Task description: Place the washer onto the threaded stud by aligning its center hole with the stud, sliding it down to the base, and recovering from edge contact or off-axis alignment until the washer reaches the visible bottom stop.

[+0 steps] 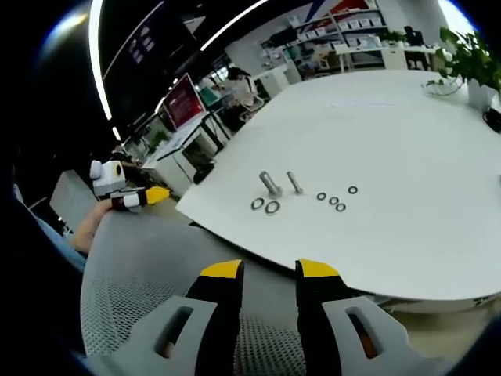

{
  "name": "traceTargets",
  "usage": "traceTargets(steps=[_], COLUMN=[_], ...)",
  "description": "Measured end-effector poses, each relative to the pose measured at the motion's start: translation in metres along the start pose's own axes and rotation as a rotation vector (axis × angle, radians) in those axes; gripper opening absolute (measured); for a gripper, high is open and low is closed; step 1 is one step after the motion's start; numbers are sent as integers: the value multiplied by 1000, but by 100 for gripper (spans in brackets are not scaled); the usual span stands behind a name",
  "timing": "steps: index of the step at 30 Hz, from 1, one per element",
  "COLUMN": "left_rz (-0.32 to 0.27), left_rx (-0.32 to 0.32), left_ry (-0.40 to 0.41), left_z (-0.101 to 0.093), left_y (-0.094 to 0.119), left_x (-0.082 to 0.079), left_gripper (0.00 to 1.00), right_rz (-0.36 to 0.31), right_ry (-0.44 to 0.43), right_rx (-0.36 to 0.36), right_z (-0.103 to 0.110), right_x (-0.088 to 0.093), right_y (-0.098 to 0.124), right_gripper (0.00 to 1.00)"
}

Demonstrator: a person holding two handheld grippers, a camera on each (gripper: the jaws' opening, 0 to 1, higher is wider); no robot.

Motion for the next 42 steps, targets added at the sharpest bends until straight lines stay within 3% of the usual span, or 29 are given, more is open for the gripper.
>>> traceTargets(steps=[15,42], left_rz=[-4,-15], left_rx=[27,5], left_ry=[-49,-20], left_z=[-2,-1], left_y=[-2,-2], left_x=[-2,-3], left_gripper=[0,1], right_rz=[-6,-16], right_ry=[16,17], right_rx=[-23,-40], right_z=[-3,-10], right_x=[-3,-4], right_y=[-1,-2], right_gripper=[28,29])
Point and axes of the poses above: the point that each gripper's makers call its tool centre point, and the gripper's own axes: y roughly backward along the fingers, z roughly to its left, x roughly out of its underside, the point moved 7 cm from there along y, roughly backward along the fingers, and after that the axes turned 3 degrees about z, right-handed, at the moved point
